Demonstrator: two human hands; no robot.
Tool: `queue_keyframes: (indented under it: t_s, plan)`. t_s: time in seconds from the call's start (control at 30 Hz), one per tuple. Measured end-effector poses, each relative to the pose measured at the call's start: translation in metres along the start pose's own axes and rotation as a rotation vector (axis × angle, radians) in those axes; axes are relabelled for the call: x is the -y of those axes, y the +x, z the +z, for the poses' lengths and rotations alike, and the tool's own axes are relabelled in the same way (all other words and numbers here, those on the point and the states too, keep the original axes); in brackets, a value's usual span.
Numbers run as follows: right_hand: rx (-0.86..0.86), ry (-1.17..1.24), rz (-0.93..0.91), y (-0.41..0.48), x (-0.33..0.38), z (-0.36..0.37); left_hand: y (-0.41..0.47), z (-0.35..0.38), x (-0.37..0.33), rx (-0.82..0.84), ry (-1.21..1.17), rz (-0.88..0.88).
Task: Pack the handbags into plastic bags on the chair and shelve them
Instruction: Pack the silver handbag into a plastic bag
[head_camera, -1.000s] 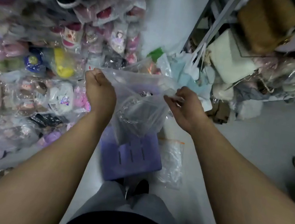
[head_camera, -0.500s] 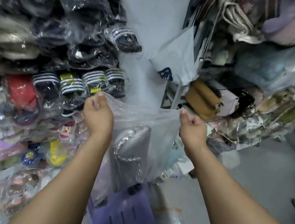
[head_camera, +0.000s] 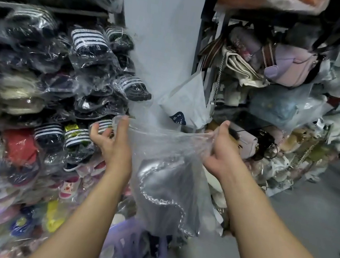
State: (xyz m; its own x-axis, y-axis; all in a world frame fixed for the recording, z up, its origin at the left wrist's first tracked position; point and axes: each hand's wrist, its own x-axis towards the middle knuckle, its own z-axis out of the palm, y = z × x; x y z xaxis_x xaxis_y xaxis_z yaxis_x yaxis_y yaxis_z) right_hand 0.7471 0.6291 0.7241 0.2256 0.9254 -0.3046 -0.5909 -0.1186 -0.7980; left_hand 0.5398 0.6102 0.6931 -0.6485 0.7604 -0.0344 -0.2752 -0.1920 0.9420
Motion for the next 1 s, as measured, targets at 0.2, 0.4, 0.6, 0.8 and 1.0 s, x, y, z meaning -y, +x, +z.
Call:
queue_keyframes:
  t_s: [0.2, 0.4, 0.6, 0.8, 1.0]
  plan:
    - [0.004, 0.146, 0.111, -0.015, -0.011, 0.017, -0.017, -0.016, 0.044, 0.107, 0.313, -0.159]
    - [-0.016, 0.263, 0.124, -0.022, -0.022, -0.001, -0.040, -0.014, 0.062, 0.323, 0.271, -0.532]
    - [0.054, 0.153, 0.080, -0.016, -0.027, -0.029, -0.038, 0.011, 0.056, 0.380, 0.073, -0.544]
    - [0.080, 0.115, 0.163, -0.012, -0.035, -0.037, -0.043, 0.037, 0.022, 0.369, -0.257, -0.534]
    - [0.234, 0.220, 0.181, -0.013, -0.014, -0.025, -0.052, 0.048, -0.005, 0.434, -0.451, -0.520]
